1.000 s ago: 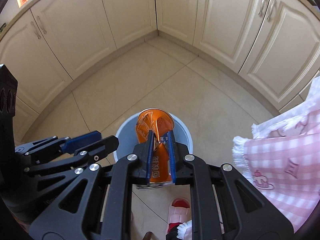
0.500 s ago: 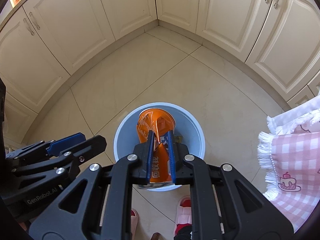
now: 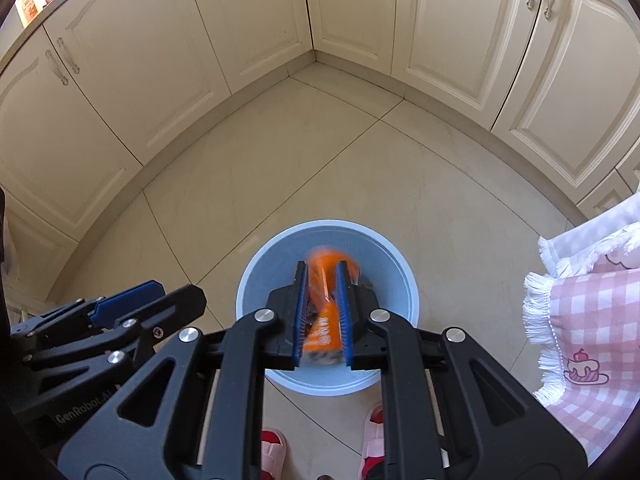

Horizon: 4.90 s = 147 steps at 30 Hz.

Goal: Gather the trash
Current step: 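Lower the orange can into the blue bucket and open the right gripper, then move both open grippers back to the remaining trash on the table, then grasp the magenta candy wrapper with the left gripper while the right grasps the clear plastic bag, then carry the magenta wrapper and clear bag over the blue bucket with both grippers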

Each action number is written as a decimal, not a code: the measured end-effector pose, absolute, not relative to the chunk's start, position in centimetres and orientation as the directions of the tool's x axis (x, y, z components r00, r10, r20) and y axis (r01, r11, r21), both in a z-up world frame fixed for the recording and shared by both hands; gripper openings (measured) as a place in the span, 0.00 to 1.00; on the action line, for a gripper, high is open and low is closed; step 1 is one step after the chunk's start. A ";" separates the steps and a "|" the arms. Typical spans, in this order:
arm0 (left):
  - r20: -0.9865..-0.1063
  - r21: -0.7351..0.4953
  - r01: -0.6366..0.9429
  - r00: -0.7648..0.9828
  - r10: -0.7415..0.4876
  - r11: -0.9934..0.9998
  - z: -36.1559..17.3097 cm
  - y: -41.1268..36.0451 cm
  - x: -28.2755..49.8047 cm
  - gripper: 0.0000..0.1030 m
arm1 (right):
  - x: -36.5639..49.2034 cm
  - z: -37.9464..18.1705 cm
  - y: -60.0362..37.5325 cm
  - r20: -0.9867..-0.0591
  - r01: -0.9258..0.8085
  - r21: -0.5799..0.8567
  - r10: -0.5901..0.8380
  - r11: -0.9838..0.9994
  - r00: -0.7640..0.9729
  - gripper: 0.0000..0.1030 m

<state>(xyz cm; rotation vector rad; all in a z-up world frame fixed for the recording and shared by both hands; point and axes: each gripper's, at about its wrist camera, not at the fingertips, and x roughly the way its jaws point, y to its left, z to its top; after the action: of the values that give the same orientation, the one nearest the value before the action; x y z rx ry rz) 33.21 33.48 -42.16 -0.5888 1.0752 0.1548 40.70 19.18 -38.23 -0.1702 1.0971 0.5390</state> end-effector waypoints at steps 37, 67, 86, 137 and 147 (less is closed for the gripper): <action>-0.575 -0.285 0.251 0.728 -0.375 0.925 -11.9 3.9 24.2 0.57 | 23.0 -7.3 -12.8 -0.529 -0.152 0.061 0.161 0.986 0.833 0.51; -0.702 -0.146 0.464 0.574 -0.422 0.874 -13.7 -16.2 31.2 0.29 | 26.1 -10.6 -34.2 -0.612 0.155 0.238 0.024 0.959 0.791 0.67; -0.556 -0.200 0.261 0.764 -0.328 0.945 -9.1 -7.0 31.6 0.29 | 34.4 -14.2 -35.8 -0.638 0.142 0.533 0.286 0.834 0.715 0.34; -0.767 -0.318 -0.262 0.636 -0.085 0.911 -30.7 27.6 30.9 0.29 | 36.7 -28.2 11.8 -0.816 -0.437 0.153 0.363 0.887 0.450 0.27; -0.793 -0.394 -0.248 0.579 -0.191 0.885 -36.8 28.8 33.7 0.32 | 38.8 -33.1 12.8 -0.856 -0.413 0.157 0.332 0.897 0.397 0.27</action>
<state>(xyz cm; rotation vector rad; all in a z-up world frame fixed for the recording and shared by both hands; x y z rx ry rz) 33.67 28.83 -36.80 -0.5023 0.9636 0.0351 38.82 12.83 -33.13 -0.0850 1.0630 0.4726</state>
